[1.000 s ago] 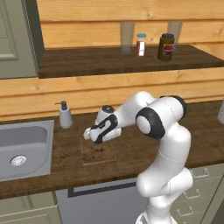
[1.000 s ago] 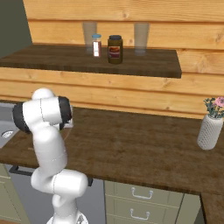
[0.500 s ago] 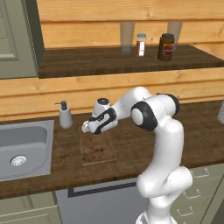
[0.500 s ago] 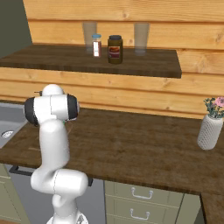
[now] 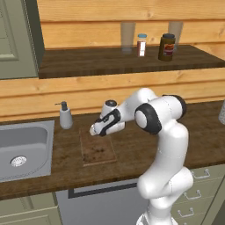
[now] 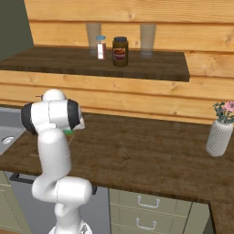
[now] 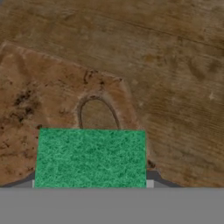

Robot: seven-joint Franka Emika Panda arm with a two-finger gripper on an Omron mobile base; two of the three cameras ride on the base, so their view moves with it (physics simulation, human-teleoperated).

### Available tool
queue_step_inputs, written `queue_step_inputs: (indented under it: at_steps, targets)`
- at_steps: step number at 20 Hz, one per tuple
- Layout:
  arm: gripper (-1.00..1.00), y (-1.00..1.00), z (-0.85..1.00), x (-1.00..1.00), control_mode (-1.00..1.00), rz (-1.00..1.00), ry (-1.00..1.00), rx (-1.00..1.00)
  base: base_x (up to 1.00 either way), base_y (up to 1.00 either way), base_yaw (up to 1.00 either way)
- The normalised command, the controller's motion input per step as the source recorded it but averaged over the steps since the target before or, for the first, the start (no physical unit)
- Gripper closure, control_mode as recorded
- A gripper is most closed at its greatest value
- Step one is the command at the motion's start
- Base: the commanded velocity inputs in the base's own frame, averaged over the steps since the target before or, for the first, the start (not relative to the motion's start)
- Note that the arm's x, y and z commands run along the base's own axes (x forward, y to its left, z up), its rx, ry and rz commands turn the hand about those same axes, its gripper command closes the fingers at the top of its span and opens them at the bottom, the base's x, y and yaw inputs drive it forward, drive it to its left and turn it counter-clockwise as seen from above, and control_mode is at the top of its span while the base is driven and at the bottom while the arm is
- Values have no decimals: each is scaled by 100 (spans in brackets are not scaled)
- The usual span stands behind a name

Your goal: Pick up the sponge from the counter and clean the cutting board by briefly scrubbing or pressing down on the cutting board. Once finished, release the sponge.

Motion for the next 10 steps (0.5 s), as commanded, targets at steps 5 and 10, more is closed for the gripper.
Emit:
queue_step_inputs:
  at_steps: [5,10]
  targets:
    - [100,-14,0,-13,-100,3,0,0,0,0,0]
    - [100,0,0,-38,-100,11,0,0,0,0,0]
